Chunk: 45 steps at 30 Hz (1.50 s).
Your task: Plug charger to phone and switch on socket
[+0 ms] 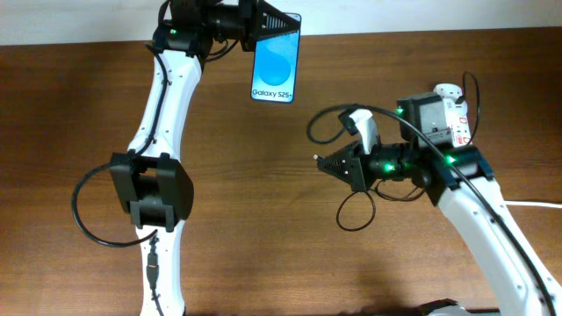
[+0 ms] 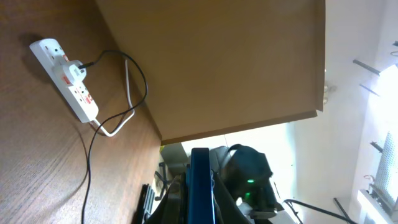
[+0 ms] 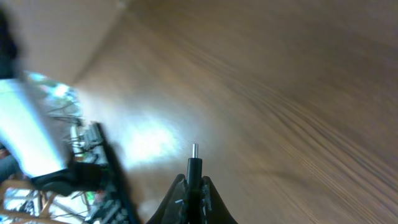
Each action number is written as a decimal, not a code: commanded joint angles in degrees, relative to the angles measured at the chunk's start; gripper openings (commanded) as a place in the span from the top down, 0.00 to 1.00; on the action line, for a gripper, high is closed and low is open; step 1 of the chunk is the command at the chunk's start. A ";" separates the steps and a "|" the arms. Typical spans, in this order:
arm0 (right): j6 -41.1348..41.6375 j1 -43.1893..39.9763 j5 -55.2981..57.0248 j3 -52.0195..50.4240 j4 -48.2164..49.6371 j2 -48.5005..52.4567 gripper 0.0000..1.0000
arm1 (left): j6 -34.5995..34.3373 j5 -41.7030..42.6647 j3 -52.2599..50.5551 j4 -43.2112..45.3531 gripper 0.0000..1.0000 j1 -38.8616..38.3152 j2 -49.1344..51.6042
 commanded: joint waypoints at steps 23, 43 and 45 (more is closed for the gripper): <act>11.13 3.85 42.49 17.33 -3.54 22.60 0.39 | 0.87 1.51 0.87 0.31 1.00 0.37 -2.89; 33.64 0.83 28.15 21.68 -16.17 24.37 0.69 | 0.85 1.51 0.87 0.31 1.00 0.35 -2.89; 33.66 0.57 25.29 21.62 -14.49 26.47 0.68 | 0.85 1.51 0.87 0.31 1.00 0.37 -2.89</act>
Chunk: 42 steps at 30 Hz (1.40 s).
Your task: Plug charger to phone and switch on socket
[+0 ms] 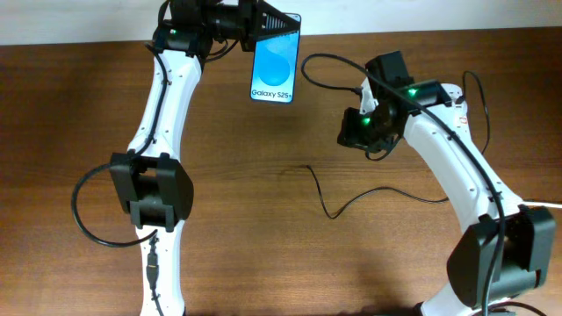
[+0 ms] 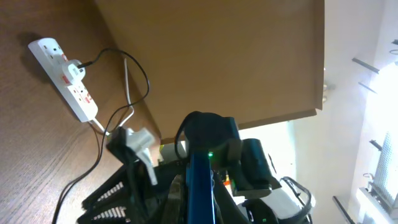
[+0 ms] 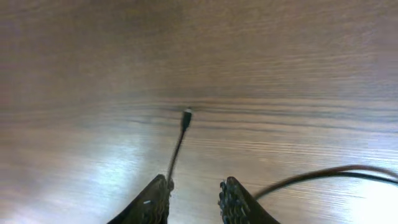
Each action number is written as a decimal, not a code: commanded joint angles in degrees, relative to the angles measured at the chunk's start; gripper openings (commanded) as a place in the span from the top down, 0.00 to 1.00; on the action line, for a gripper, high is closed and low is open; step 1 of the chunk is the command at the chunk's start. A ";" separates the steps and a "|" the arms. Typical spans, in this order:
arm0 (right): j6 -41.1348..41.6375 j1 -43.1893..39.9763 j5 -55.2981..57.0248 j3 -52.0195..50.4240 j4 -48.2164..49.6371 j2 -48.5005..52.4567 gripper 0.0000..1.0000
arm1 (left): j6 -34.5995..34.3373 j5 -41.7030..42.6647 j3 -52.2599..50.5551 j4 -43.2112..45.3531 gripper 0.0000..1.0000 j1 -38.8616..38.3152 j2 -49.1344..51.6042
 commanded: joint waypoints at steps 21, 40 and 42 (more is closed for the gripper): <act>5.64 -4.61 -32.72 -1.53 7.54 22.80 0.68 | 0.20 -1.46 0.87 0.28 1.00 5.64 -2.89; 8.39 -1.05 -28.87 -3.21 7.82 23.61 0.69 | 0.20 -1.07 0.87 0.28 1.00 5.62 -2.89; 8.39 -0.74 -29.88 -3.21 8.79 23.61 0.69 | 0.20 -1.05 0.87 0.28 1.00 5.62 -2.89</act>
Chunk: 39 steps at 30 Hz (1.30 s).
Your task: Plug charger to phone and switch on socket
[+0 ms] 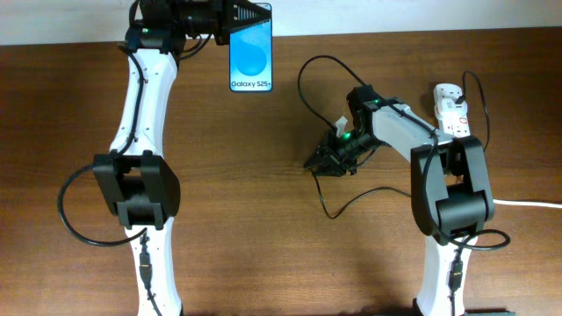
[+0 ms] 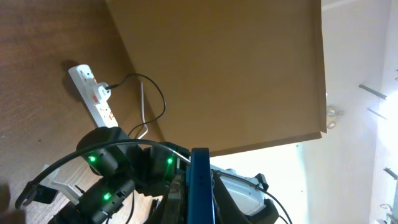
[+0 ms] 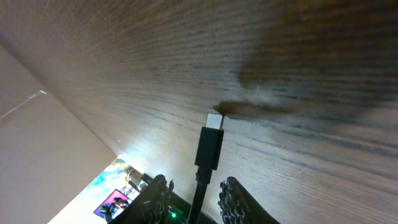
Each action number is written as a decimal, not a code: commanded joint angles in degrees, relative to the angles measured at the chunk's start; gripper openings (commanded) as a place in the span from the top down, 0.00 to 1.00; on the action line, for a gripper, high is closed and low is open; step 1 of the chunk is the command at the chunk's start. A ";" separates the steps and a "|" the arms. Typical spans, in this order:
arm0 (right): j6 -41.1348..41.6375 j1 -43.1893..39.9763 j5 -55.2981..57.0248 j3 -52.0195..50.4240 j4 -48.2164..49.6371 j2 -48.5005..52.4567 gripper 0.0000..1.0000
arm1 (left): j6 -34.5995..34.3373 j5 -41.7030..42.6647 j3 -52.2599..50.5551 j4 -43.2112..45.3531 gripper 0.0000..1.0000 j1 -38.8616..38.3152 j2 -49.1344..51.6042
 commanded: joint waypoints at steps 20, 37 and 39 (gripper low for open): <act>-13.38 0.83 1.99 0.15 7.58 0.61 0.96 | 0.24 0.70 0.87 0.28 1.00 0.09 -2.89; -26.47 0.57 18.69 -1.62 -6.01 -48.50 0.96 | 0.31 2.19 0.87 0.07 1.00 -2.21 -2.89; -19.93 0.57 25.94 -6.93 -5.42 -56.33 0.96 | 0.57 1.90 0.87 0.04 1.00 -3.32 -2.89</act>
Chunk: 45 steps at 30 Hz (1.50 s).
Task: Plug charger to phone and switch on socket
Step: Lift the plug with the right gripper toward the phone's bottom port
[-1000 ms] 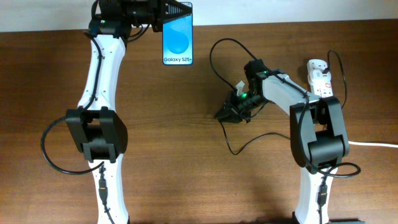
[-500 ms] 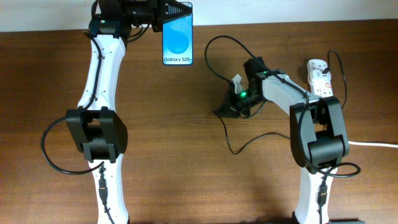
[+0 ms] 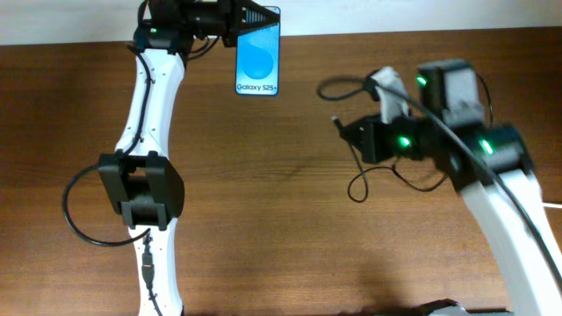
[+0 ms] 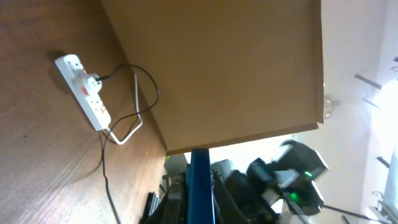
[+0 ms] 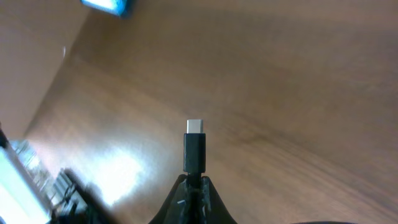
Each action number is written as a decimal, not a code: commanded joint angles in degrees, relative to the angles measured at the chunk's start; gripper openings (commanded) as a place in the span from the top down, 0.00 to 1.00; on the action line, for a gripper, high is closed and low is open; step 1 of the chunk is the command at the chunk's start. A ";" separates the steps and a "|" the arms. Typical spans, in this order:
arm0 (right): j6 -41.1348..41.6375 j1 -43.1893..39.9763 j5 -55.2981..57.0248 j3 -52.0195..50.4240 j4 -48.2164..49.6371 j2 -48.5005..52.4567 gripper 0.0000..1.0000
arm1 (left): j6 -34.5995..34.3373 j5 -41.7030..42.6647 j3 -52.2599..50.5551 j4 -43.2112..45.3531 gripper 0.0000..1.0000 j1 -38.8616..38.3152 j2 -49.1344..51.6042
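Observation:
The phone (image 3: 258, 51), its blue screen reading Galaxy S25+, hangs in the air at the back of the table with my left gripper (image 3: 250, 16) shut on its top end. In the left wrist view it shows edge-on as a blue strip (image 4: 200, 183). My right gripper (image 3: 344, 130) is shut on the black charger cable just behind its plug (image 5: 194, 152), which sticks out of the fingers above the table, to the right of the phone. The white socket strip (image 4: 86, 94) lies far right with the charger in it; in the overhead view my right arm hides it.
The slack of the black cable (image 3: 355, 184) hangs in a loop under my right gripper. A white lead (image 4: 127, 127) runs from the socket strip off the table's edge. The brown wooden table (image 3: 263, 228) lies below both arms.
My right gripper was open astride the plug lying on the table. Now it is shut on the cable and holds the plug up in the air. The phone sits slightly further right.
My right gripper first held the plug in the air right of the phone. Then it was open and the cable lay on the table. Then it stood open astride the plug. Now it grips the cable again, raised. The left gripper held the phone throughout.

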 commanded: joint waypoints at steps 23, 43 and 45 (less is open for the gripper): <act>28.63 18.75 32.33 -24.92 21.64 -18.75 0.96 | 2.16 -22.86 0.76 -12.37 1.00 -14.56 -2.89; 28.59 18.73 26.67 -24.92 25.83 -19.06 0.96 | 2.32 -11.47 0.76 -12.39 1.00 -13.09 -2.89; 28.59 18.73 25.75 -24.92 26.27 -19.19 0.96 | 4.39 -10.32 0.70 -14.53 1.00 -11.72 -2.89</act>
